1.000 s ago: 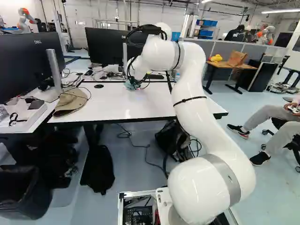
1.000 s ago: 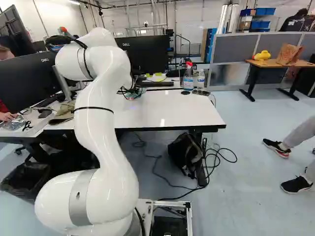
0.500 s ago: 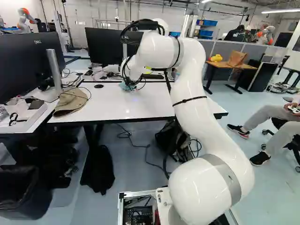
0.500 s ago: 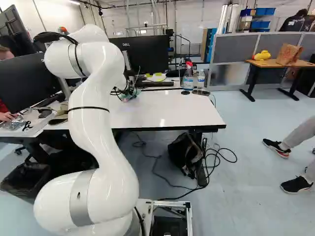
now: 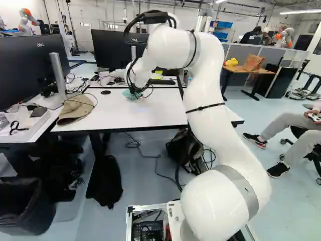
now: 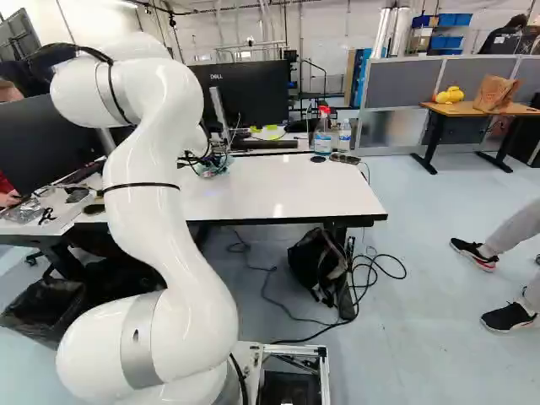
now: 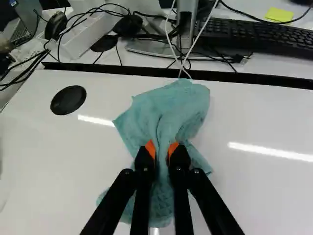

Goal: Clean the table with the green towel

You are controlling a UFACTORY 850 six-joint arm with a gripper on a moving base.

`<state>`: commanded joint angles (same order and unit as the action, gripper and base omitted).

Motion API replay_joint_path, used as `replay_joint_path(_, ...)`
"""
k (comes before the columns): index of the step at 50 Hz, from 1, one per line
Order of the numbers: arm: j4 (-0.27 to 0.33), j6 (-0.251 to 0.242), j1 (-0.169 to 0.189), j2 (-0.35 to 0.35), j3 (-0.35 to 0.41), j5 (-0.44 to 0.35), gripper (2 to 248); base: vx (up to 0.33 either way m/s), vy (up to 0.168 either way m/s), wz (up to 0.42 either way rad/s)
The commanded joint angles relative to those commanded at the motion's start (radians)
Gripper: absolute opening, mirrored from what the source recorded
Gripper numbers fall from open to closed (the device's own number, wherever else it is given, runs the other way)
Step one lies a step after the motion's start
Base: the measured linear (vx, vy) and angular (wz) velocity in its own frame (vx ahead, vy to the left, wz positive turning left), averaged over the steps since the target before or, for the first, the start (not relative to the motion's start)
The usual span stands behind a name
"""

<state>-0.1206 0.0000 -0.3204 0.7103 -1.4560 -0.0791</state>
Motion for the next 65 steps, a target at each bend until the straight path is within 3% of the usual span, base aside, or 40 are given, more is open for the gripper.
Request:
replay_joint_path(25, 0.000, 0.000, -0.003, -0.101, 0.140, 0.000, 47, 0.000, 0.000, 0.000)
replay_joint_path(46, 0.000, 0.000, 0.045, -0.135, 0.188, 0.000, 47, 0.000, 0.000, 0.000)
replay_joint_path(65, 0.000, 0.000, 0.096, -0.126, 0.175, 0.000, 47, 0.000, 0.000, 0.000)
